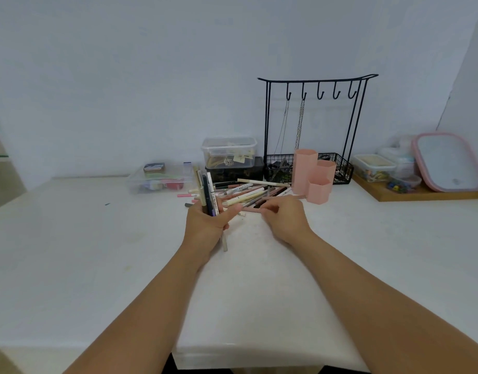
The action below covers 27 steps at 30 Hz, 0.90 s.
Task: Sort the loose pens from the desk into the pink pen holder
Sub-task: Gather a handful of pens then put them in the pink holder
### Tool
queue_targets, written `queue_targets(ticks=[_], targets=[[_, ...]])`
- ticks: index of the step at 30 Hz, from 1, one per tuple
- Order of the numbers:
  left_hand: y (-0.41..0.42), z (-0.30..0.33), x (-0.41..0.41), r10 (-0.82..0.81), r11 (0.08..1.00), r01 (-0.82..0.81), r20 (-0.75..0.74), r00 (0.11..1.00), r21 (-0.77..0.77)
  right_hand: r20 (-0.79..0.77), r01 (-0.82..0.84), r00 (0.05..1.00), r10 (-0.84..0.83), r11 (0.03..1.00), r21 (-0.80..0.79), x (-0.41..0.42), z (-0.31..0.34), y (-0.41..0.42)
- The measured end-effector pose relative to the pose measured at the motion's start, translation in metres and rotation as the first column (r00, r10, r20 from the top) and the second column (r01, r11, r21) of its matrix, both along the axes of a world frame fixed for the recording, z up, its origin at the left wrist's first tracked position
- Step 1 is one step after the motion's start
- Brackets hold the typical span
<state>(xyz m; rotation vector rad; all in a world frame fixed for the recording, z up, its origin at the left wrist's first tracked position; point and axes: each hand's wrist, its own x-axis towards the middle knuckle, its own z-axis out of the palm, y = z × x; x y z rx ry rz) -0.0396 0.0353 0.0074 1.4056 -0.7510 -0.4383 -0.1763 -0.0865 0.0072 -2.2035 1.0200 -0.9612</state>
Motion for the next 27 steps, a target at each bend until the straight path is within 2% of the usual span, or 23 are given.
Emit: queue_targets(ticks=[2,4,6,8,10,17,22,27], targets=[[-0.001,-0.001,0.000,-0.011,1.000,0.011,0.007,1.000,-0.015,0.215,-0.042,0.976,-0.015,0.966,0.257,0.000,0.004,0.006],[-0.001,-0.001,-0.001,-0.034,0.998,0.034,-0.013,0.999,-0.047,0.454,-0.208,0.890,-0.051,0.839,0.503,0.000,0.010,0.016],[-0.001,-0.001,-0.001,-0.043,0.997,0.042,-0.012,0.999,-0.069,0.575,-0.348,0.814,-0.078,0.728,0.591,0.000,0.016,0.025],[0.000,-0.001,0.000,-0.024,0.997,0.023,-0.015,1.000,-0.078,0.618,-0.424,0.784,-0.059,0.676,0.603,0.001,0.020,0.031],[-0.001,-0.002,0.002,-0.006,0.996,0.002,-0.051,0.999,-0.088,0.620,-0.454,0.784,-0.025,0.657,0.601,0.002,0.019,0.035],[-0.001,0.000,0.002,0.023,0.997,-0.031,-0.102,0.995,-0.074,0.520,-0.500,0.829,0.207,0.692,0.521,0.009,0.009,0.042],[0.001,0.000,-0.001,-0.049,0.994,0.034,-0.148,0.988,-0.100,0.485,-0.613,0.779,0.397,0.642,0.460,0.013,0.004,0.049],[0.000,0.001,-0.001,-0.007,0.997,0.001,-0.076,0.997,-0.081,0.219,-0.479,0.875,0.432,0.839,0.257,0.017,-0.002,0.044]])
